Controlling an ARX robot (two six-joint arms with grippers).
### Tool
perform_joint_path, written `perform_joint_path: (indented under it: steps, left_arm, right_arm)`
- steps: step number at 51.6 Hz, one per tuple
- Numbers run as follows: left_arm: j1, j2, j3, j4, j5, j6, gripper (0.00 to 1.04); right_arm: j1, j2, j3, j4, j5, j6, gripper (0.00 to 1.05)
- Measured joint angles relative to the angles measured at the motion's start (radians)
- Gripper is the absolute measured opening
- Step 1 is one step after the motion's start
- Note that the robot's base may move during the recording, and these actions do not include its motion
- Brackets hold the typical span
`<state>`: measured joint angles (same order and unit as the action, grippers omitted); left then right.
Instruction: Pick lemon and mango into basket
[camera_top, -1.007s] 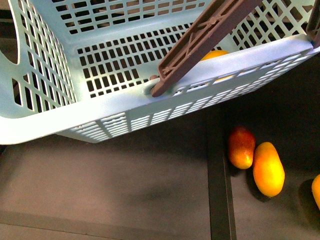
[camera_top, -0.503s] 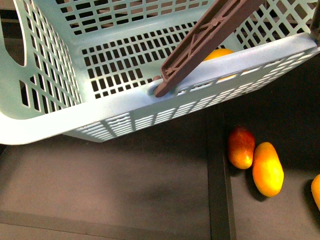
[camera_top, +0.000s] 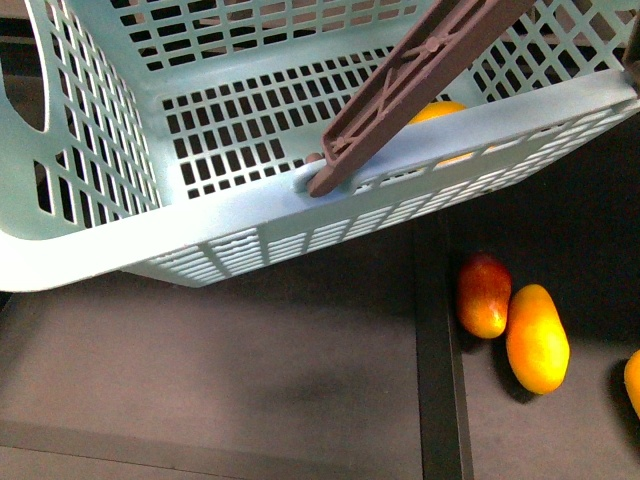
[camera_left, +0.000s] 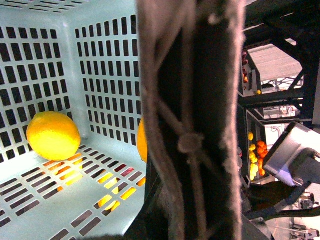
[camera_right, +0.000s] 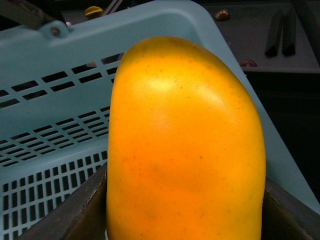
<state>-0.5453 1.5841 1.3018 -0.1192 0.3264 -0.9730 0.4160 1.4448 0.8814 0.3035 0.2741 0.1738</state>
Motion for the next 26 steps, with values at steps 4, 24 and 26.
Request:
perform_joint_path:
  steps: [4, 24, 26]
  left_arm:
    - [0.0, 0.0, 0.0, 0.0, -0.001, 0.0, 0.05]
    - [-0.001, 0.0, 0.0, -0.001, -0.006, -0.005, 0.05]
    - [0.0, 0.0, 0.0, -0.001, -0.01, -0.002, 0.05]
  right_arm:
    - [0.0, 0.0, 0.0, 0.0, 0.011, 0.013, 0.8]
    - [-0.108, -0.315, -0.122, -0.151, -0.002, 0.073, 0.96]
    - [-0.138, -0.385, -0.153, -0.193, 0.004, 0.077, 0.96]
